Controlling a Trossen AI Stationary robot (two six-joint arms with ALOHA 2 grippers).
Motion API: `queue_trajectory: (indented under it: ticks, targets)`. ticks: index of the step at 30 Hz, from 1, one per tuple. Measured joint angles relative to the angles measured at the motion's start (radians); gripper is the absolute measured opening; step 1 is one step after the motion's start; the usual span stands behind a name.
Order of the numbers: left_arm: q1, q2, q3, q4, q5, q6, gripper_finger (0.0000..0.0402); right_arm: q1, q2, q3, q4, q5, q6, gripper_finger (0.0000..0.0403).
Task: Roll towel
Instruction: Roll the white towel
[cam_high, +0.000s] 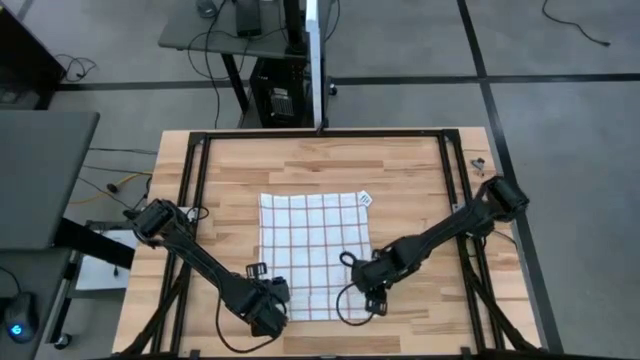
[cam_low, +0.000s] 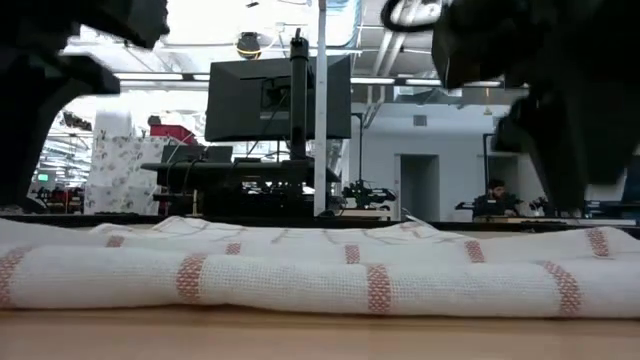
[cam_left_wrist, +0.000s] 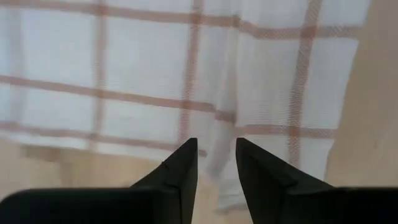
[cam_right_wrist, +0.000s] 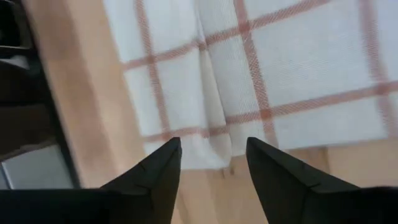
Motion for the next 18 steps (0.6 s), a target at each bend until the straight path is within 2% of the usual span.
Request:
queue_trajectory:
  ticks: [5, 8, 10, 12, 14, 18]
  targets:
    - [-0.037, -0.005, 0.043, -0.047, -0.043, 0.020, 0.0094, 0.022, -0.123, 0.001, 0.018, 0.013, 0.017, 0.0183]
    - [-0.129, -0.024, 0.043, -0.055, -0.182, 0.007, 0.0094, 0.086, -0.150, 0.001, 0.062, 0.045, 0.077, 0.0181]
    - [-0.184, -0.036, 0.043, -0.076, -0.286, -0.062, 0.0095, 0.126, -0.149, 0.001, 0.110, 0.055, 0.107, 0.0180]
    - [-0.207, -0.044, 0.043, -0.080, -0.327, -0.153, 0.0095, 0.162, -0.135, 0.001, 0.173, 0.094, 0.085, 0.0181]
    - [-0.202, -0.055, 0.043, -0.083, -0.306, -0.207, 0.0095, 0.173, -0.118, 0.001, 0.205, 0.137, 0.058, 0.0183]
    - [-0.170, -0.095, 0.043, -0.053, -0.197, -0.212, 0.0101, 0.170, -0.117, 0.003, 0.194, 0.156, 0.061, 0.0196]
